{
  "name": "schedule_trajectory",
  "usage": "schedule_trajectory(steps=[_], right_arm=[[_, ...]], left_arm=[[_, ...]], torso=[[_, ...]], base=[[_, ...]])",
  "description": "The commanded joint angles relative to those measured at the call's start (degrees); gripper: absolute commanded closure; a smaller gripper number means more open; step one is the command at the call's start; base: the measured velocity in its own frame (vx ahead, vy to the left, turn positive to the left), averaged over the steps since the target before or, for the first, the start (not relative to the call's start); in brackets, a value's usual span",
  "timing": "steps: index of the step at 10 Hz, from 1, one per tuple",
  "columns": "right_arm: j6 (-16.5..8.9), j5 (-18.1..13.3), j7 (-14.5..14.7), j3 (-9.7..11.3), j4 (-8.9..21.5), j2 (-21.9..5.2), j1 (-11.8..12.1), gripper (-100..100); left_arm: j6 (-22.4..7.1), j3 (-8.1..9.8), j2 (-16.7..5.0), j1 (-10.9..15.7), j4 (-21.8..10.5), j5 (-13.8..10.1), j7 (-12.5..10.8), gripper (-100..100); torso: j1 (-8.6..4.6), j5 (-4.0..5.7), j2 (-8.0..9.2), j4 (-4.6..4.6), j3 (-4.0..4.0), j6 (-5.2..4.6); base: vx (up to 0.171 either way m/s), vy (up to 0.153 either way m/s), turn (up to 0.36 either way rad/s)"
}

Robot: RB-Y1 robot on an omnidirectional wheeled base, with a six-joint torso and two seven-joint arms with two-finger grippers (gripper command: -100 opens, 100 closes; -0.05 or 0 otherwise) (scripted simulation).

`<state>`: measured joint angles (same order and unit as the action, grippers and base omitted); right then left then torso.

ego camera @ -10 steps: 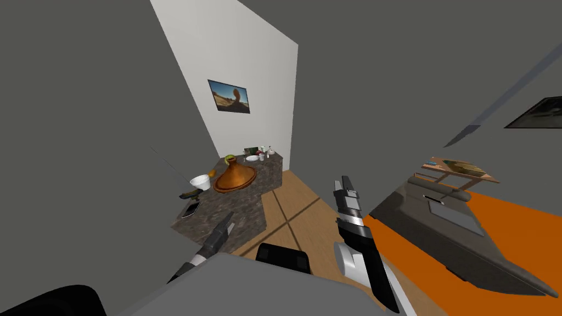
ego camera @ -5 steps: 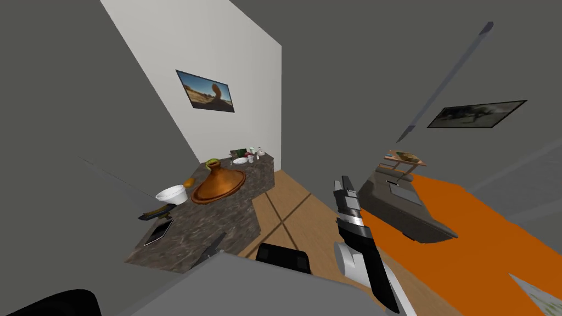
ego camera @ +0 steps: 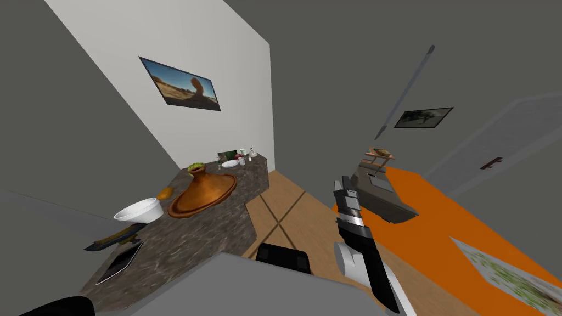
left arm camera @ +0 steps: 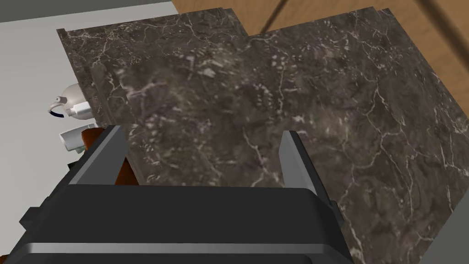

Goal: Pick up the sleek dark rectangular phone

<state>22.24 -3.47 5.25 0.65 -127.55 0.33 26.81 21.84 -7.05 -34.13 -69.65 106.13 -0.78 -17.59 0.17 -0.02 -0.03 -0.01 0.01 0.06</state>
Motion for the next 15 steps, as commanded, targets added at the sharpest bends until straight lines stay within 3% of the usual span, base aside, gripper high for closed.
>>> schedule_trajectory(steps=[1,4,7,9,11,12,15], right_arm=[[0.00,0.00,0.00,0.00,0.00,0.00,0.00,0],[0.00,0.00,0.00,0.01,0.00,0.00,-0.01,0],[0.00,0.00,0.00,0.00,0.00,-0.01,-0.01,0],[0.00,0.00,0.00,-0.01,0.00,-0.01,0.01,0],[0.00,0.00,0.00,0.00,0.00,0.00,-0.01,0],[0.00,0.00,0.00,0.00,0.00,-0.01,-0.01,0],[0.00,0.00,0.00,-0.01,0.00,-0.01,0.00,0]], left_arm=[[0.28,-0.62,-2.18,-2.86,-1.75,-0.29,-1.16,-100],[0.26,-1.16,-4.03,-6.10,-3.30,-0.55,-2.20,-100],[0.04,-2.65,-9.28,-13.10,-7.66,-1.33,-5.38,-100],[0.04,-2.65,-9.28,-13.40,-7.66,-1.33,-5.38,-100],[-0.11,-3.54,-12.41,-17.27,-10.18,-1.79,-7.51,-100],[-0.11,-3.54,-12.41,-17.76,-10.18,-1.79,-7.51,-100],[-0.21,-4.88,-16.39,-23.26,-13.27,-2.29,-10.67,-100]], torso=[[0.00,0.00,0.00,0.00,0.00,0.00],[0.07,-0.01,0.00,0.00,0.00,-0.06],[0.26,-0.05,-0.04,0.01,0.02,-0.06],[0.30,-0.08,0.00,-0.01,0.00,0.01],[-0.01,0.01,0.05,-0.02,-0.03,-0.04],[0.19,-0.03,0.07,-0.01,-0.04,-0.06],[0.27,-0.05,-0.05,0.00,0.02,-0.03]], base=[[0.033,0.035,-0.264],[0.024,0.043,-0.226],[0.035,0.101,-0.412],[-0.006,0.063,-0.027],[-0.009,0.055,-0.377],[-0.012,0.087,-0.141],[0.014,0.099,-0.315]])
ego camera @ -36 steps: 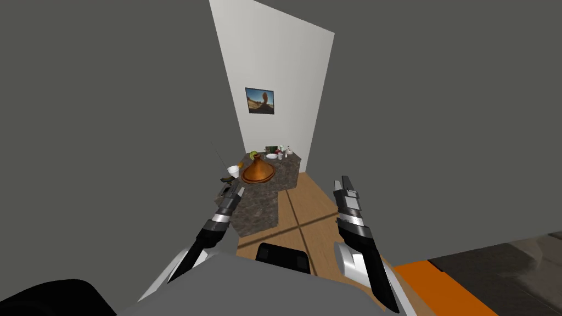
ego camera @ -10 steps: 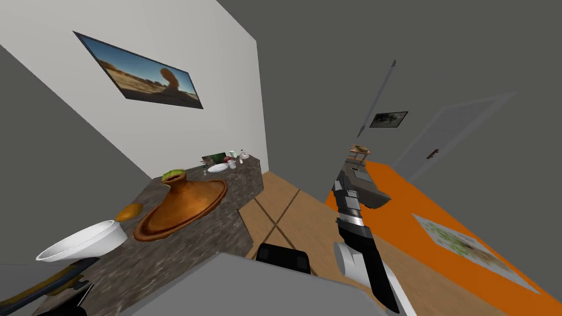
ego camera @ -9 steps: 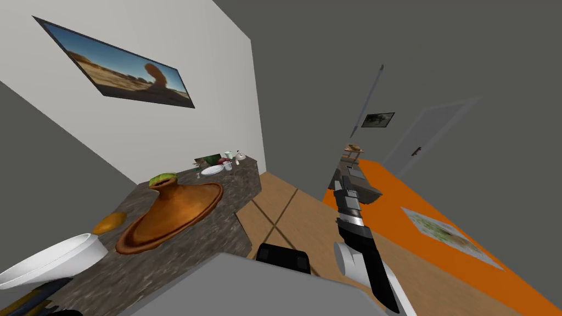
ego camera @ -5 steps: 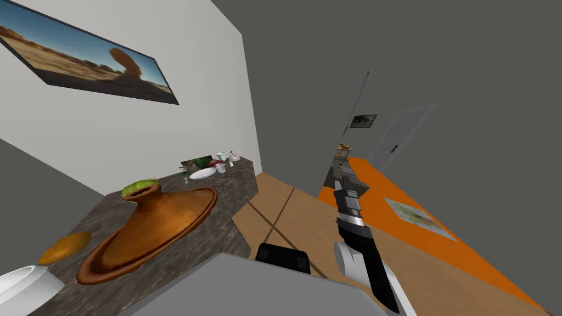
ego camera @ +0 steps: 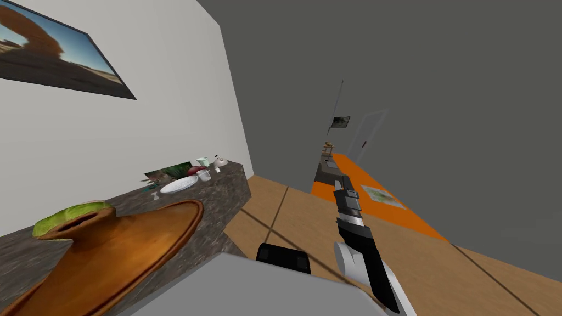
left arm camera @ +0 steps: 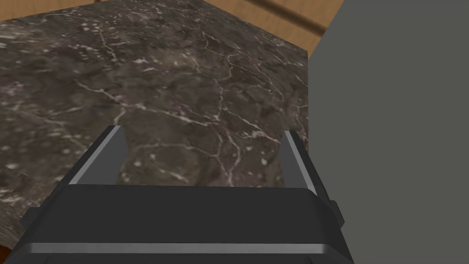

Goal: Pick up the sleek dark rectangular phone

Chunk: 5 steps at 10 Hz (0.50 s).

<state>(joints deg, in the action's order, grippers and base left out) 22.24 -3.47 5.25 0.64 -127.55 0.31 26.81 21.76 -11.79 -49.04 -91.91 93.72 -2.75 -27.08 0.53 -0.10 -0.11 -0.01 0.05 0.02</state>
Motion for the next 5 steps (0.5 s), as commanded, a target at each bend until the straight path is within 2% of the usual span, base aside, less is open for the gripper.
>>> schedule_trajectory(steps=[1,2,3,5], right_arm=[[0.00,0.00,0.00,0.00,0.00,0.00,0.00,0],[0.00,0.00,0.00,0.00,0.00,0.00,0.00,0],[0.00,0.00,0.00,-0.01,0.00,0.00,0.01,0],[0.00,0.00,0.00,0.00,0.00,0.00,0.00,0]], left_arm=[[-0.11,-0.59,-2.61,-2.76,-1.68,-0.44,-2.19,-100],[-0.11,-0.59,-2.61,-2.76,-1.68,-0.44,-2.19,-100],[-0.07,-1.03,-3.66,-4.26,-2.41,-0.53,-3.17,-100],[0.03,-1.73,-5.50,-6.78,-3.64,-0.67,-4.99,-100]], torso=[[0.00,0.00,0.00,0.00,0.00,0.00],[0.06,0.00,0.07,0.00,-0.03,-0.01],[-0.05,-0.01,0.12,-0.04,-0.08,0.07],[-0.11,0.02,0.06,-0.02,-0.04,0.00]], base=[[-0.019,0.136,-0.398],[-0.036,0.103,-0.121],[-0.015,0.084,-0.137],[-0.018,0.101,-0.300]])
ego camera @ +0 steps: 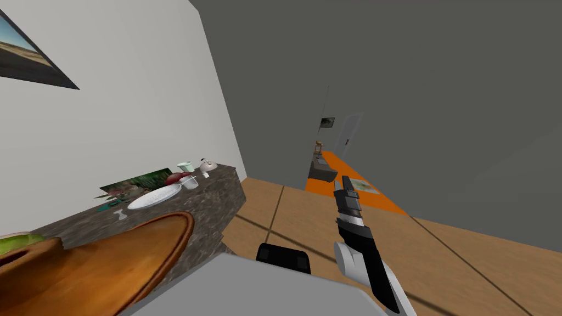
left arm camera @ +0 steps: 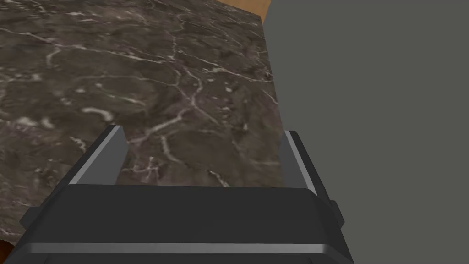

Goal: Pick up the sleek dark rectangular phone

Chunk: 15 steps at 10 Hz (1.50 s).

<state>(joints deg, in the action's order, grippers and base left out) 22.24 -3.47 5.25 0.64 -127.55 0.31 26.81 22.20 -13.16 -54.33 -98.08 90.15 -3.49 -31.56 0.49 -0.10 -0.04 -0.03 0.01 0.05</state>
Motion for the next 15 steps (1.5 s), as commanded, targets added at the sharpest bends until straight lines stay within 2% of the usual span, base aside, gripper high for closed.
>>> schedule_trajectory(steps=[1,3,4,5,6,7,8,9,11,12,15], right_arm=[[0.00,0.00,0.00,0.00,0.00,0.00,0.00,0],[0.00,0.00,0.00,0.00,0.00,0.00,0.01,0],[0.00,0.00,0.00,0.00,0.00,-0.01,0.00,0],[0.00,0.00,0.00,-0.01,0.00,-0.01,0.01,0],[0.00,0.00,0.00,-0.01,0.00,0.00,0.01,0],[0.00,0.00,0.00,0.00,0.00,0.01,0.01,0],[0.00,0.00,0.00,-0.01,0.00,0.01,0.03,0],[0.00,0.00,0.00,0.00,0.00,0.01,0.04,0],[0.00,0.00,0.00,0.00,0.00,0.01,0.03,0],[0.00,0.00,0.00,0.00,0.00,0.01,0.03,0],[0.01,0.00,0.00,0.00,0.00,0.01,0.03,0]], left_arm=[[-0.38,-0.58,-0.97,-1.56,-0.59,0.01,-1.33,-100],[-0.54,-0.76,-2.51,-2.80,-1.68,-0.19,-3.21,-100],[-0.62,-0.72,-2.75,-2.83,-1.86,-0.25,-3.56,-100],[-0.45,-0.60,-2.31,-3.07,-1.54,-0.15,-2.94,-100],[-0.46,-0.59,-2.37,-3.07,-1.60,-0.16,-3.07,0],[0.79,-1.48,-3.95,-0.77,-4.01,0.30,-3.62,-100],[2.03,-2.37,-5.52,0.96,-5.49,0.76,-4.18,-100],[2.03,-2.37,-5.52,1.54,-6.42,0.76,-4.18,-100],[4.52,-4.15,-8.67,5.18,-10.29,1.67,-5.30,-100],[4.52,-4.15,-8.67,6.14,-11.25,1.67,-5.30,-100],[8.25,-6.83,-13.39,12.22,-17.40,3.04,-6.98,-100]], torso=[[0.00,0.00,0.00,0.00,0.00,0.00],[0.10,-0.03,-0.10,0.01,0.05,0.00],[0.21,-0.05,-0.02,0.01,0.02,-0.02],[0.29,-0.08,0.04,-0.02,-0.03,0.02],[-0.05,-0.03,-0.03,-0.02,0.00,0.06],[-0.32,0.05,-0.09,0.00,0.04,0.07],[-0.47,0.08,-0.23,0.02,0.11,0.12],[-0.56,0.11,-0.41,0.06,0.21,0.12],[-0.59,0.13,-0.42,0.08,0.23,0.10],[-0.63,0.13,-0.46,0.08,0.26,0.10],[-0.47,-0.05,-0.40,0.02,0.19,0.16]], base=[[-0.008,0.127,-0.235],[-0.015,0.153,-0.279],[-0.054,0.188,-0.188],[-0.022,0.085,-0.034],[-0.004,0.017,-0.001],[0.039,-0.005,0.239],[0.092,-0.025,0.371],[0.076,-0.036,0.127],[0.074,-0.033,0.262],[0.063,-0.037,0.140],[0.083,-0.033,0.306]])
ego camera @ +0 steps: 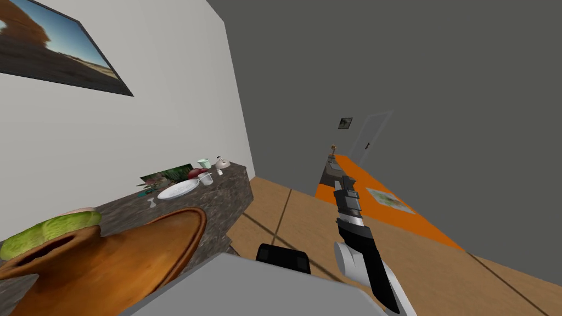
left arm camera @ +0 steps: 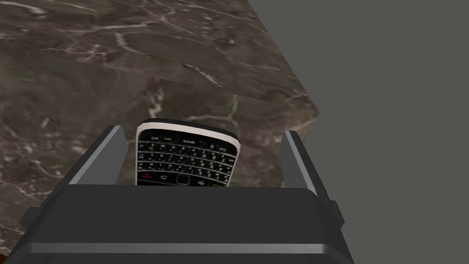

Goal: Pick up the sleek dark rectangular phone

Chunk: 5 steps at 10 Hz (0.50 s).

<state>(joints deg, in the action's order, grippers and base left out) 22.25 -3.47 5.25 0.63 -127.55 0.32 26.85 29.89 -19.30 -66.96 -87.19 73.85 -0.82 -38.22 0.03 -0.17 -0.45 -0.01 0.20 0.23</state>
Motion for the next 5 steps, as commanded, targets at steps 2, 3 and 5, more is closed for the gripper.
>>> schedule_trajectory(steps=[2,3,5], right_arm=[[0.00,0.00,0.00,0.01,0.00,0.00,-0.02,0],[0.00,0.00,0.00,0.00,0.00,0.00,-0.01,0],[0.00,0.00,0.00,0.00,0.00,0.00,-0.01,0]], left_arm=[[1.80,-1.59,-2.32,4.00,-4.23,0.83,-0.88,-100],[1.80,-1.59,-2.32,4.45,-4.60,0.83,-0.88,-100],[3.05,-2.48,-3.90,6.75,-7.01,1.29,-1.44,-100]], torso=[[0.03,0.00,0.10,-0.01,-0.05,-0.08],[0.06,-0.01,0.17,-0.03,-0.09,-0.02],[0.12,-0.03,0.22,-0.05,-0.13,-0.03]], base=[[0.060,-0.041,0.181],[0.033,-0.033,0.095],[0.043,-0.028,0.155]])
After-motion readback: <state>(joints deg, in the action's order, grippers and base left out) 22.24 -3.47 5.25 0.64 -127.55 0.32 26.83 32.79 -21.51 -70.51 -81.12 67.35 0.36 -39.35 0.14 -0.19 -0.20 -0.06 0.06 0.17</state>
